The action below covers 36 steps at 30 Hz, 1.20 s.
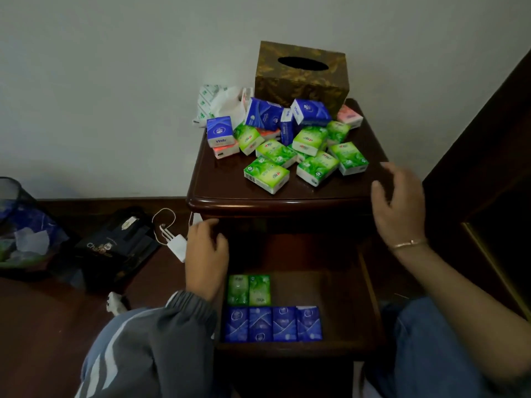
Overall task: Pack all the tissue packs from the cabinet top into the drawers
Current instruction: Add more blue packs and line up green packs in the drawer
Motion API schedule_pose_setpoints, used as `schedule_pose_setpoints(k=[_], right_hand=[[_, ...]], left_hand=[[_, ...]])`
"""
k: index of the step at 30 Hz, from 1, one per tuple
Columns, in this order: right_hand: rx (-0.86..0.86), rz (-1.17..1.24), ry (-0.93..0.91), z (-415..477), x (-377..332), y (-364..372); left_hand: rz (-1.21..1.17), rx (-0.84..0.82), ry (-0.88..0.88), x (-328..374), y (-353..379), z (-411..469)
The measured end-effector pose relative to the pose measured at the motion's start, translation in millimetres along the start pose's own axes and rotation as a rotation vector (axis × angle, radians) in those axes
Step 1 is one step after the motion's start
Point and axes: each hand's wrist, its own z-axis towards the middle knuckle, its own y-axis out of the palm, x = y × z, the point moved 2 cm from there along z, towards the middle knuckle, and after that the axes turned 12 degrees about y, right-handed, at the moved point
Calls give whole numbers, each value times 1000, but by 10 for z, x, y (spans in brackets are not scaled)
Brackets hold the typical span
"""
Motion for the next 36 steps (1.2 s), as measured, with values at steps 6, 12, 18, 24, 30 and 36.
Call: schedule_pose_setpoints(k=[6, 12, 18, 24, 30, 36], right_hand=[[-170, -393, 215, 359, 359, 474], [-78, -375, 188, 305, 401, 499], [-21, -312, 173, 279, 424, 513], [22, -282, 160, 292, 442, 555], [36, -272, 142, 286, 424, 556], [45, -267, 145, 273, 427, 550]], left_hand=[[100, 1, 237, 514, 55, 467], [276, -133, 179, 769, 487, 823], [288, -114, 121, 780, 602, 985], [322, -179, 360, 974, 576, 1421], [441, -373, 368, 992, 673, 1543], [475, -457, 357, 962, 469, 1434]])
